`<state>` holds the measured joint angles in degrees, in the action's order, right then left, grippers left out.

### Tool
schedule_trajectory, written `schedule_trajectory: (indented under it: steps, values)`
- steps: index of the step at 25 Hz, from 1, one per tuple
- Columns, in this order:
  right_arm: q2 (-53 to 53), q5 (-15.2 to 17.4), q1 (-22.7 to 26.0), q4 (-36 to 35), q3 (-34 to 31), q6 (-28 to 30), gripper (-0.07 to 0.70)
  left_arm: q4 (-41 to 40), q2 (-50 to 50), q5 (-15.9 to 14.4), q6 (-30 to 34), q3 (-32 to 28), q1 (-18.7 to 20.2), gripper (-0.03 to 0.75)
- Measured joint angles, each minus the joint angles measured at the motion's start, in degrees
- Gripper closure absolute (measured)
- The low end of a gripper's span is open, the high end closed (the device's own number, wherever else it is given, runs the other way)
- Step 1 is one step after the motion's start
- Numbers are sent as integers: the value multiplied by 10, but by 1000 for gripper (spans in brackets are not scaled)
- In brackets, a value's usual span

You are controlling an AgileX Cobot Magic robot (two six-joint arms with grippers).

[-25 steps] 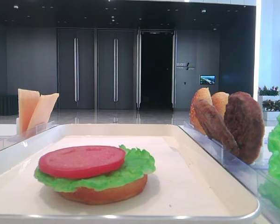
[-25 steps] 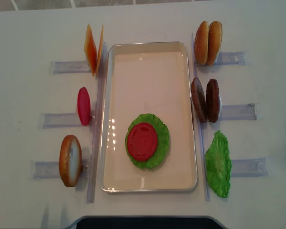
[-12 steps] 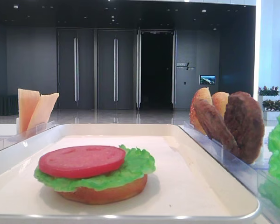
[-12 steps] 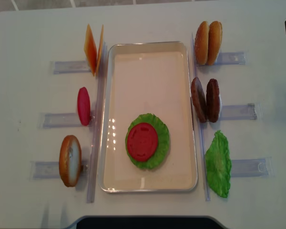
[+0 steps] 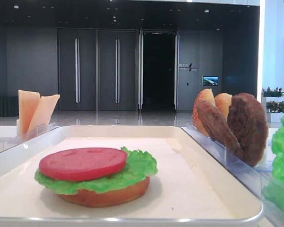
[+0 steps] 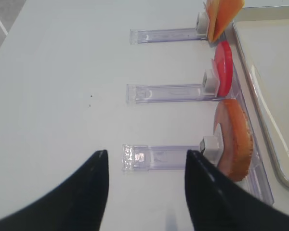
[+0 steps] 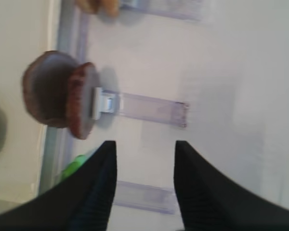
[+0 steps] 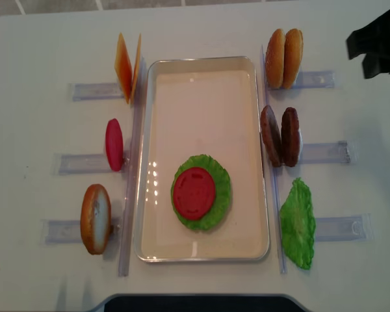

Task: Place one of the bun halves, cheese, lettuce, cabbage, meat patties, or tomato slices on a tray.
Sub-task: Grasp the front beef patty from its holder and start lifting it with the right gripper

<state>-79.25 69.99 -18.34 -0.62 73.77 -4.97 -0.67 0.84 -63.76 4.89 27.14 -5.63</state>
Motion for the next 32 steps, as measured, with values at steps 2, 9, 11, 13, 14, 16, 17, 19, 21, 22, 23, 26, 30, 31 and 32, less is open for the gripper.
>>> schedule_trajectory:
  steps: [2,9,11,13,14,16,17,19,21,22,23,26,30,31,32]
  values:
    - [-9,0,-59,0,6,-40,327,0,0,0,0,0,0,325]
    - [-70,1,-174,-1,56,-116,327,0,0,0,0,0,0,325]
    - [-81,1,-178,-1,67,-123,327,0,0,0,0,0,0,325]
    - [-85,1,-178,0,70,-126,324,0,0,0,0,0,0,325]
    - [-86,1,-178,0,71,-128,321,0,0,0,0,0,0,325]
    - [-86,1,-178,0,71,-129,302,0,0,0,0,0,0,325]
    - [-86,1,-178,0,71,-129,291,0,0,0,0,0,0,325]
    - [-89,1,-178,0,71,-134,269,0,0,0,0,0,0,325]
    - [-96,1,-178,0,72,-137,255,0,0,0,0,0,0,325]
    - [-102,1,-178,0,72,-138,251,0,0,0,0,0,0,325]
    - [-110,1,-178,0,72,-138,246,0,0,0,0,0,0,325]
    - [-133,1,-178,0,72,-155,221,0,0,0,0,0,0,325]
    - [-158,0,-178,0,72,-166,213,0,0,0,0,0,0,325]
    - [-163,0,-178,0,72,-166,213,0,0,0,0,0,0,325]
    - [-168,0,-178,0,73,-167,213,0,0,0,0,0,0,325]
